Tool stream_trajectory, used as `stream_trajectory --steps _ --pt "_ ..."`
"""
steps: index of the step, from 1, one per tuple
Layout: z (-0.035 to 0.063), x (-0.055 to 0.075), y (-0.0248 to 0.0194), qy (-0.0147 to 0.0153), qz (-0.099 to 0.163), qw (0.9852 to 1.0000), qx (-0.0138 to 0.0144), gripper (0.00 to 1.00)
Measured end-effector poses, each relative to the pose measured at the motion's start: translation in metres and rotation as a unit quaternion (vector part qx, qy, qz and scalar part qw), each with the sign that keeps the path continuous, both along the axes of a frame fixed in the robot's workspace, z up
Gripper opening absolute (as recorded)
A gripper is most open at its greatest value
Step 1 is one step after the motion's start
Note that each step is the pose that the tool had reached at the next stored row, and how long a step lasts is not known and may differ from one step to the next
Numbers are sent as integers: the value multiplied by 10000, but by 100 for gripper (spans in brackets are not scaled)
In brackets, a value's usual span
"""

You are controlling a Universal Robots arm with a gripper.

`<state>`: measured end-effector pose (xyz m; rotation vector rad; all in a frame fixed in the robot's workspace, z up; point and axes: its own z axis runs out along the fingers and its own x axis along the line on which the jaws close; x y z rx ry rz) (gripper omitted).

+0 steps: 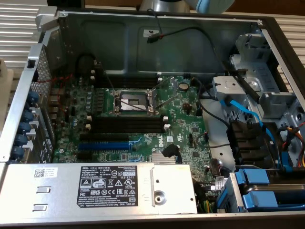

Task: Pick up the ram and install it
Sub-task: 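Pick up the ram and move it above insertion slot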

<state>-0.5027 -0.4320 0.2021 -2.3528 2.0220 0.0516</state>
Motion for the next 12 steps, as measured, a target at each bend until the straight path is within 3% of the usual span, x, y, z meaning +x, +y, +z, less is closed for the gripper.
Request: stream_trajectory --steps 12 --pt "-1 0 -27 13 0 10000 -10 33"
